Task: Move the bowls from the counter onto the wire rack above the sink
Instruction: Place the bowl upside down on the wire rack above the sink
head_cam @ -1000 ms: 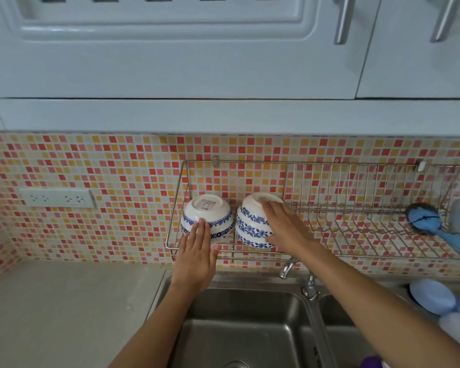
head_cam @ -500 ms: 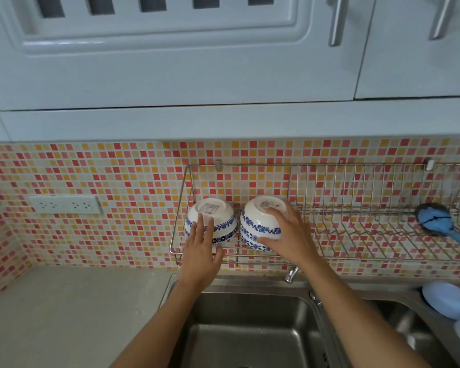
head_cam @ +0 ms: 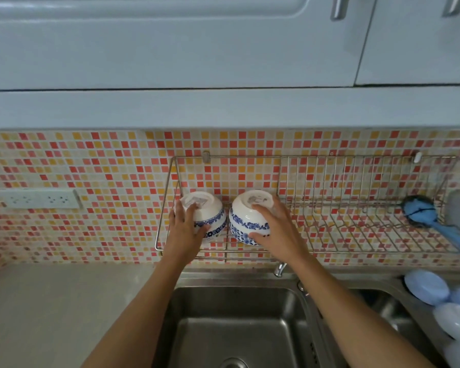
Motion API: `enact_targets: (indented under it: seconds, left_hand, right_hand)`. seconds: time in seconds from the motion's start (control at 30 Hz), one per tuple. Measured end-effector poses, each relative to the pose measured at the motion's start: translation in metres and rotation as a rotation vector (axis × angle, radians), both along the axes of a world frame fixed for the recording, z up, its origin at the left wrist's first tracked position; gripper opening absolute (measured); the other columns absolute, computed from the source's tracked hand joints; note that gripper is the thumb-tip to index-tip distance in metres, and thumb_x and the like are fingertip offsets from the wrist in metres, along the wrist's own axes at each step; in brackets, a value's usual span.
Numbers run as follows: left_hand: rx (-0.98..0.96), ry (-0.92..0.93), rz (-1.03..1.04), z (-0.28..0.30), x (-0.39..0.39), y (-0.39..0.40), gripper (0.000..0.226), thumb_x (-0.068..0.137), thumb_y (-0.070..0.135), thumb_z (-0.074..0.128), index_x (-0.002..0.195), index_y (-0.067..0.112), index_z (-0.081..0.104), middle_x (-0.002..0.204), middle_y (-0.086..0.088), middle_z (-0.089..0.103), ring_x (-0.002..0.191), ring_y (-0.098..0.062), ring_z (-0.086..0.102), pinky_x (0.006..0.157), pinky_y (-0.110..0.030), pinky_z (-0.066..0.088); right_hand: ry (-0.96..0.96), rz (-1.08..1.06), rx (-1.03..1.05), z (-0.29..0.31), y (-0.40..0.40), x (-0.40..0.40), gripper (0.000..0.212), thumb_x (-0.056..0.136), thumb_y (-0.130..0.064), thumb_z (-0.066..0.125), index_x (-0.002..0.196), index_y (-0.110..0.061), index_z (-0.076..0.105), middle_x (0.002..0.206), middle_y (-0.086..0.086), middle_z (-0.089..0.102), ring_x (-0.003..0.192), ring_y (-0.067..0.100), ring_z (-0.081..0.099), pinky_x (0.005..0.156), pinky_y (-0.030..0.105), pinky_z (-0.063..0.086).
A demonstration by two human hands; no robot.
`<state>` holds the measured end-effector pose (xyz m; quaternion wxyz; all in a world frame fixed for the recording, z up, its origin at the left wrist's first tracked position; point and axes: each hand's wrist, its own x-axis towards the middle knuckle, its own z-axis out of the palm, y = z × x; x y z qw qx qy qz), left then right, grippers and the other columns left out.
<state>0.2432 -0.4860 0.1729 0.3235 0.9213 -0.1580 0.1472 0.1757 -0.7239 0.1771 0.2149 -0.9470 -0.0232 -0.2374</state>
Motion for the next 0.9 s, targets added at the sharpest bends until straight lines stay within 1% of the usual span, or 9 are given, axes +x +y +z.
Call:
enact_targets:
  seconds: [0.07, 0.17, 0.23, 0.33, 0.4, 0.5, 0.7, 0.83, 0.9]
  left_hand:
    - [-0.014, -0.001, -0.007, -0.001, 0.001, 0.001, 0.062, 0.092, 0.038, 0.055, 0.143, 0.024, 0.023, 0.159, -0.008, 0.000, 0.146, -0.034, 0.000, 0.114, -0.055, 0.023]
    - [-0.029, 0.012, -0.007, -0.003, 0.002, 0.001, 0.064, 0.091, 0.039, 0.055, 0.143, 0.023, 0.023, 0.159, -0.009, -0.001, 0.146, -0.034, 0.000, 0.114, -0.056, 0.024]
    - [-0.028, 0.014, -0.001, -0.004, 0.001, 0.001, 0.064, 0.091, 0.040, 0.054, 0.144, 0.024, 0.022, 0.159, -0.008, -0.002, 0.146, -0.033, -0.002, 0.113, -0.056, 0.025]
    - [0.014, 0.007, 0.007, -0.005, 0.001, 0.000, 0.061, 0.092, 0.043, 0.051, 0.145, 0.030, 0.022, 0.159, -0.006, -0.006, 0.146, -0.034, -0.003, 0.112, -0.057, 0.027]
    - [0.043, 0.000, 0.000, -0.005, 0.002, 0.000, 0.059, 0.093, 0.044, 0.048, 0.145, 0.036, 0.022, 0.159, -0.005, -0.009, 0.146, -0.035, -0.004, 0.111, -0.057, 0.027]
    - [0.057, -0.015, -0.007, -0.005, 0.004, 0.001, 0.057, 0.093, 0.044, 0.048, 0.145, 0.037, 0.025, 0.159, -0.005, -0.010, 0.146, -0.035, -0.005, 0.110, -0.058, 0.027]
    - [0.067, -0.019, -0.007, -0.007, 0.005, 0.001, 0.055, 0.094, 0.042, 0.049, 0.144, 0.037, 0.026, 0.159, -0.004, -0.008, 0.146, -0.035, -0.004, 0.111, -0.058, 0.025]
    - [0.091, 0.000, -0.004, -0.003, 0.003, 0.002, 0.056, 0.093, 0.043, 0.049, 0.144, 0.036, 0.027, 0.159, -0.005, -0.009, 0.145, -0.035, -0.005, 0.109, -0.058, 0.027]
    - [0.109, 0.035, 0.010, -0.002, 0.001, 0.001, 0.057, 0.094, 0.045, 0.045, 0.146, 0.036, 0.022, 0.158, -0.007, -0.012, 0.145, -0.037, -0.007, 0.111, -0.059, 0.024]
  right_hand:
    - [-0.006, 0.014, 0.019, 0.001, -0.001, 0.000, 0.071, 0.079, -0.038, 0.076, 0.141, -0.030, 0.043, 0.158, -0.003, 0.014, 0.145, 0.020, 0.018, 0.111, 0.044, 0.038]
    - [-0.019, 0.006, 0.025, 0.000, 0.000, -0.001, 0.072, 0.078, -0.038, 0.076, 0.141, -0.030, 0.043, 0.157, -0.003, 0.015, 0.145, 0.021, 0.019, 0.111, 0.046, 0.040]
    - [-0.024, -0.015, -0.018, 0.000, 0.001, -0.002, 0.074, 0.080, -0.042, 0.073, 0.144, -0.032, 0.037, 0.159, -0.004, 0.009, 0.148, 0.022, 0.014, 0.111, 0.047, 0.039]
    - [0.065, -0.059, -0.076, 0.002, 0.004, -0.003, 0.074, 0.088, -0.055, 0.058, 0.151, -0.039, 0.021, 0.164, -0.006, -0.003, 0.151, 0.023, -0.001, 0.111, 0.048, 0.033]
    - [0.096, -0.077, -0.077, 0.003, 0.005, -0.004, 0.069, 0.092, -0.058, 0.049, 0.151, -0.039, 0.019, 0.164, -0.005, -0.004, 0.151, 0.022, -0.004, 0.110, 0.049, 0.034]
    - [0.087, -0.081, -0.059, 0.002, 0.005, -0.003, 0.064, 0.094, -0.056, 0.047, 0.151, -0.038, 0.022, 0.164, -0.005, -0.001, 0.151, 0.021, -0.004, 0.110, 0.049, 0.036]
    - [0.086, -0.113, -0.089, 0.000, 0.006, -0.001, 0.063, 0.095, -0.055, 0.046, 0.150, -0.035, 0.023, 0.164, -0.002, 0.001, 0.151, 0.025, -0.001, 0.109, 0.050, 0.035]
    - [0.121, -0.140, -0.086, 0.004, 0.008, -0.003, 0.067, 0.095, -0.054, 0.044, 0.151, -0.030, 0.016, 0.164, -0.001, -0.003, 0.150, 0.026, -0.005, 0.110, 0.050, 0.034]
    - [0.165, -0.152, -0.075, 0.004, 0.010, -0.005, 0.071, 0.097, -0.054, 0.040, 0.153, -0.025, 0.007, 0.164, 0.000, -0.009, 0.150, 0.027, -0.008, 0.111, 0.049, 0.033]
